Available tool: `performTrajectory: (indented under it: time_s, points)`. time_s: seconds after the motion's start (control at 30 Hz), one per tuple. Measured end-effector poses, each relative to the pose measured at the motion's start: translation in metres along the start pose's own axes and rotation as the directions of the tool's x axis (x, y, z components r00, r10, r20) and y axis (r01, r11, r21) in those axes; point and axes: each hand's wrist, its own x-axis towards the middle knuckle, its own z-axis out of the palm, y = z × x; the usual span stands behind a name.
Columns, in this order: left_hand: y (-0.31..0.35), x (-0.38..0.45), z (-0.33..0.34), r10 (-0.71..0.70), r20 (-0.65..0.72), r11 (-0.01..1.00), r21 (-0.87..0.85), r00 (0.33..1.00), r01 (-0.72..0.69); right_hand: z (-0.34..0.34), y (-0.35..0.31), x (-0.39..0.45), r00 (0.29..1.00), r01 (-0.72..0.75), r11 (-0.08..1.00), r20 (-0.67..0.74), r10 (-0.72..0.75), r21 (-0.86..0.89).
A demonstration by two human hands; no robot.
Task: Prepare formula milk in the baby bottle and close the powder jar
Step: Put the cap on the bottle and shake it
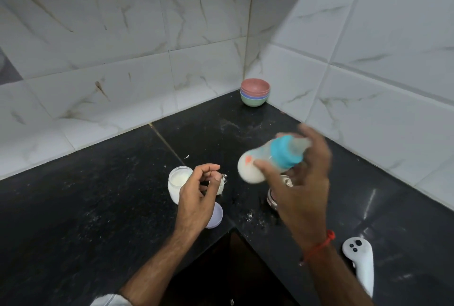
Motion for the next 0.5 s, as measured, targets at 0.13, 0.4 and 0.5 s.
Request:
performTrajectory:
  time_s: [0.13,0.4,0.5]
  points:
    - [-0.002,-0.001,0.002,-0.017,0.003,1.000,-0.004,1.000,0.017,0.001,0.010,0.004,0.991,0.135,0.984,0.013,-0.135,-0.113]
    - [-0.002,-0.003,0.002,-0.013,-0.004,1.000,-0.008,1.000,0.013,-0.001,0.014,-0.007,0.988,0.127,0.990,-0.075,-0.131,-0.065]
    - [-0.002,-0.004,0.002,0.006,0.008,1.000,0.000,1.000,-0.006,0.000,0.020,-0.021,0.990,0.023,0.974,0.143,0.010,-0.227]
